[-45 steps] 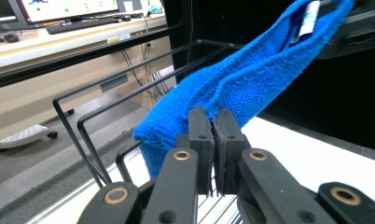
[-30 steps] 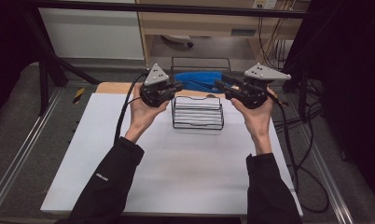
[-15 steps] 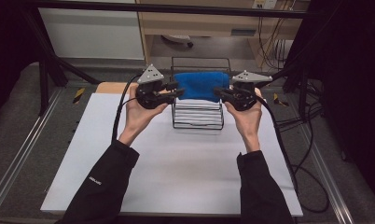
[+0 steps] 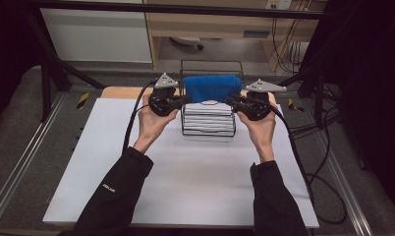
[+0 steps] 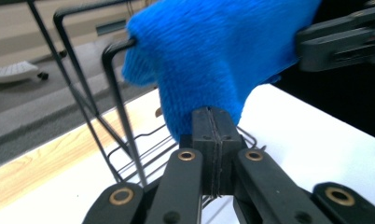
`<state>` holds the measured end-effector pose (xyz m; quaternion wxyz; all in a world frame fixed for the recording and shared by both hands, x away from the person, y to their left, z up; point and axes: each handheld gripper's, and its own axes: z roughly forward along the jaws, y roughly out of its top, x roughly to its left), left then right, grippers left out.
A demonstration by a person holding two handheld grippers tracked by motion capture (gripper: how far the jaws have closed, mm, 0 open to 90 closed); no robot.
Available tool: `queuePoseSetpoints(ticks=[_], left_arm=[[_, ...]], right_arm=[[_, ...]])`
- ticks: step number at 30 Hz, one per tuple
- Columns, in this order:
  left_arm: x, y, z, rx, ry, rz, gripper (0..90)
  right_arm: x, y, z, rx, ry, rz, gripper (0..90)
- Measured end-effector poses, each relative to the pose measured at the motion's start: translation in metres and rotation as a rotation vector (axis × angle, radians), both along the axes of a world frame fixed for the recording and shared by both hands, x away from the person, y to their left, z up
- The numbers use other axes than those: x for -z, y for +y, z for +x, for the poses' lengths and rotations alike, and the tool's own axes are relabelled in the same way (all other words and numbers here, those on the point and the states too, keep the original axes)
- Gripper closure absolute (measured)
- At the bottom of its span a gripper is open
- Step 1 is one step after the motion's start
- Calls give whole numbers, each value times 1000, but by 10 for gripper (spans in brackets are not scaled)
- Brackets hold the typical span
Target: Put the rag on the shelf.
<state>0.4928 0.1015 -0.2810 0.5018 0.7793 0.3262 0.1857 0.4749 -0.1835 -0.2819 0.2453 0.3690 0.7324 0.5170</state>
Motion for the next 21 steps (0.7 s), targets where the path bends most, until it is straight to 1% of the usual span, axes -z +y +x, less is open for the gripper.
queuePoseSetpoints(ticks=[4,5,8,9,10,12,13,14,16,18,20,21], left_arm=[[1,1,0,-2,-1,7,900],[1,2,-1,-4,-4,9,900],[-2,8,-7,7,-9,7,896],[-2,11,-9,6,-8,7,880],[-3,14,-11,6,-5,5,856],[-2,20,-16,6,0,15,803],[-2,24,-18,0,-4,22,772],[-1,26,-20,-6,0,24,736],[3,35,-25,0,21,31,681],[8,42,-30,0,29,32,633],[14,49,-35,11,51,34,567],[18,52,-37,14,63,40,533]], right_arm=[[-1,-2,-3,-7,-10,-1,681],[-2,-2,-5,-14,-10,5,662],[-5,-3,-12,-24,-10,4,579],[-6,-4,-15,-27,-9,4,546],[-7,-4,-18,-27,-11,7,513],[-8,-5,-23,-33,-8,18,444],[-8,-6,-25,-38,-6,24,397],[-7,-7,-27,-39,1,29,352],[-6,-8,-31,-38,9,25,304],[-4,-9,-35,-40,25,23,230],[0,-11,-37,-42,46,12,174],[2,-11,-38,-40,48,9,159]])
